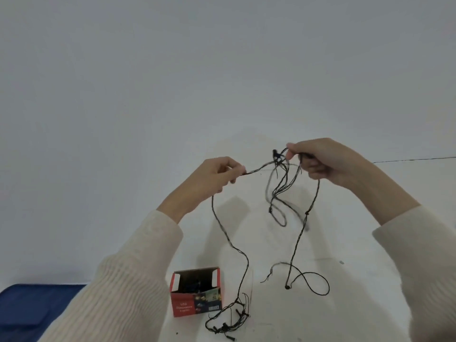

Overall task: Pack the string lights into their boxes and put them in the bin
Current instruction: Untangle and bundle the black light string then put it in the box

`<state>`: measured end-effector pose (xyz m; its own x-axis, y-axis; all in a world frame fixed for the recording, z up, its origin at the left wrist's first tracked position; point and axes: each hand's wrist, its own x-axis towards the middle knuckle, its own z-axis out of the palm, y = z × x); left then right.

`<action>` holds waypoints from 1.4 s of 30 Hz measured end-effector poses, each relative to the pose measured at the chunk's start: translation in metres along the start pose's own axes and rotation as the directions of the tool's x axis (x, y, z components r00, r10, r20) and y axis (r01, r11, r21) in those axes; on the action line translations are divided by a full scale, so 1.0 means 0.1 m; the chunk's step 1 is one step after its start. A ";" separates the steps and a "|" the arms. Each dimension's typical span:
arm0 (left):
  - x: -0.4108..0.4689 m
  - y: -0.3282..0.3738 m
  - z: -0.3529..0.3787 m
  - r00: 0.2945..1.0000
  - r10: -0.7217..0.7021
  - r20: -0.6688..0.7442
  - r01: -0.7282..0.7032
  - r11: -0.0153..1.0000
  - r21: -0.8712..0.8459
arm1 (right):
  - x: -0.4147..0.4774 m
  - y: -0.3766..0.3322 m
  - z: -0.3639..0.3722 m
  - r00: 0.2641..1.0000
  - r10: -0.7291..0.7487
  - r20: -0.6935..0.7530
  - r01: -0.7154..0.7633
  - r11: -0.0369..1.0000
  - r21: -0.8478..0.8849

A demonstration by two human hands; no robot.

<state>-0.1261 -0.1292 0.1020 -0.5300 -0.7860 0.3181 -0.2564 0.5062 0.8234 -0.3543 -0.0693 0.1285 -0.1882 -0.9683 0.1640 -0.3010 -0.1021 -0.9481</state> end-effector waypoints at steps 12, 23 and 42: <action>-0.16 -0.63 -0.26 0.955 -0.291 0.048 0.291 0.957 0.013 | 0.08 0.18 -0.52 0.912 0.082 -0.403 0.000 0.980 0.200; -0.01 -0.65 -0.01 0.887 -0.458 -0.064 0.455 0.841 0.293 | 0.02 0.06 -0.18 0.966 -0.119 -0.231 0.123 0.992 0.004; 0.00 0.24 0.44 0.994 -0.068 -0.090 0.018 0.882 -0.471 | -0.09 -0.06 0.12 0.999 -0.033 0.004 0.033 0.993 0.113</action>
<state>-0.1682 -0.1011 0.1013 -0.4366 -0.8474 0.3020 0.1450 0.2651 0.9533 -0.3398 -0.0623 0.1291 -0.1745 -0.9653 0.1943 -0.1996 -0.1586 -0.9670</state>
